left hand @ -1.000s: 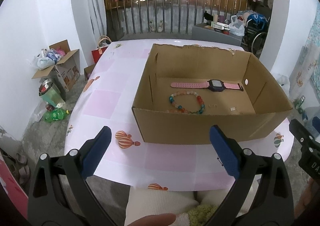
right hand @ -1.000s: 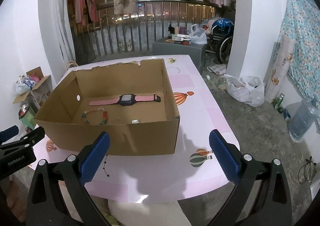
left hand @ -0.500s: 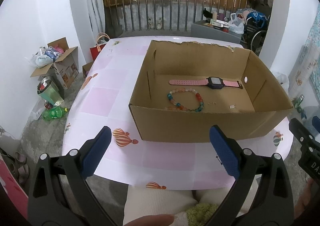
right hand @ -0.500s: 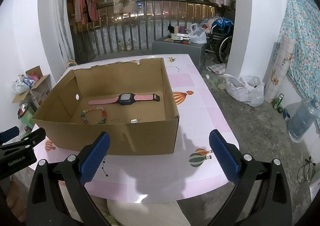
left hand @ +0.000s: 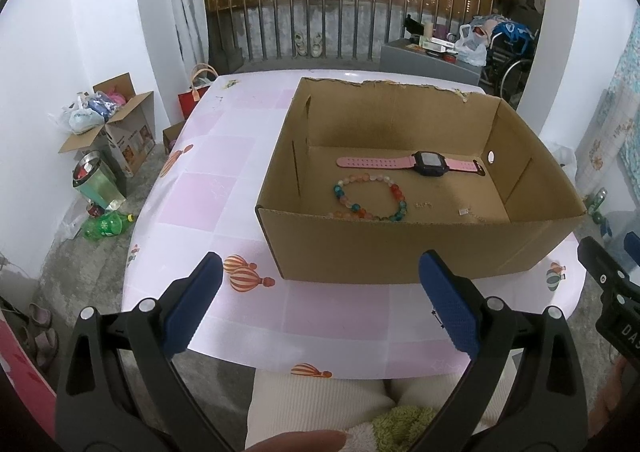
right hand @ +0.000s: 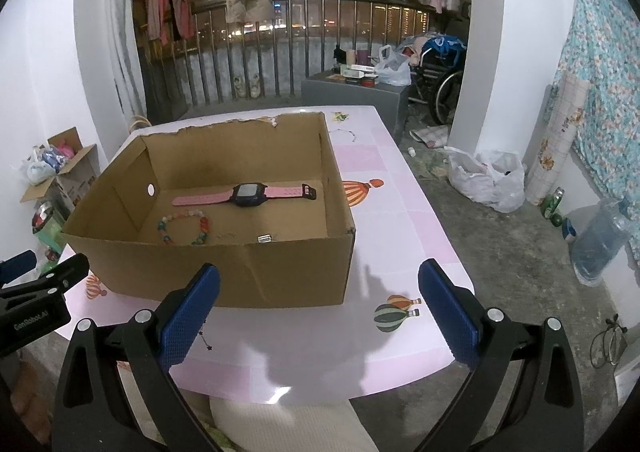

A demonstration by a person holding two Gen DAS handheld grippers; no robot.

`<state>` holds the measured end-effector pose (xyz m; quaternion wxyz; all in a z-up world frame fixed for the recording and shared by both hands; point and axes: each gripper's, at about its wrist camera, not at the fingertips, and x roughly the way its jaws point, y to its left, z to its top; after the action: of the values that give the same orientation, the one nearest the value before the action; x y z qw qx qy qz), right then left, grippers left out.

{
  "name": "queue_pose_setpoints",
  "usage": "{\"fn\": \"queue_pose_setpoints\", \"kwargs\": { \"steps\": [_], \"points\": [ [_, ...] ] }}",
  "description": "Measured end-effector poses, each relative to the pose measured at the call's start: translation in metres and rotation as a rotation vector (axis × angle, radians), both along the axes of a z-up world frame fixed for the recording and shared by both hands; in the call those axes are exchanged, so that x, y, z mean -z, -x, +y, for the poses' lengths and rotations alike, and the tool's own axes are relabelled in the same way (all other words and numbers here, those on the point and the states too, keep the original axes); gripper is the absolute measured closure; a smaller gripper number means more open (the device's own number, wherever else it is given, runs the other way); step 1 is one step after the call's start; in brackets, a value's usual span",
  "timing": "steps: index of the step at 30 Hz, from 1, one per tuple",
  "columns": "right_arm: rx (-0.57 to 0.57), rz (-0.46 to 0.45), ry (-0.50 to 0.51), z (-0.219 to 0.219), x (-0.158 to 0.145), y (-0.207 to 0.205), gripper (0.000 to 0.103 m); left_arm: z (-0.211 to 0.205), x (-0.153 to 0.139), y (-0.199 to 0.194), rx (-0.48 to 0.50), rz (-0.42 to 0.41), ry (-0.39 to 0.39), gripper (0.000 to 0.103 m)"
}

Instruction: Organize jewelry

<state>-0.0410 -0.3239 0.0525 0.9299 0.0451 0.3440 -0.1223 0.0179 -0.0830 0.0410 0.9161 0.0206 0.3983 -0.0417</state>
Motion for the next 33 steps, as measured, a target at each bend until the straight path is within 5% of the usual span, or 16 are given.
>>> {"fn": "queue_pose_setpoints", "kwargs": {
  "steps": [33],
  "points": [
    [0.031,0.089,-0.006,-0.018,0.005,-0.01,0.006,0.015,0.005,-0.009,-0.028,0.019,-0.027,0.008]
  ]
}}
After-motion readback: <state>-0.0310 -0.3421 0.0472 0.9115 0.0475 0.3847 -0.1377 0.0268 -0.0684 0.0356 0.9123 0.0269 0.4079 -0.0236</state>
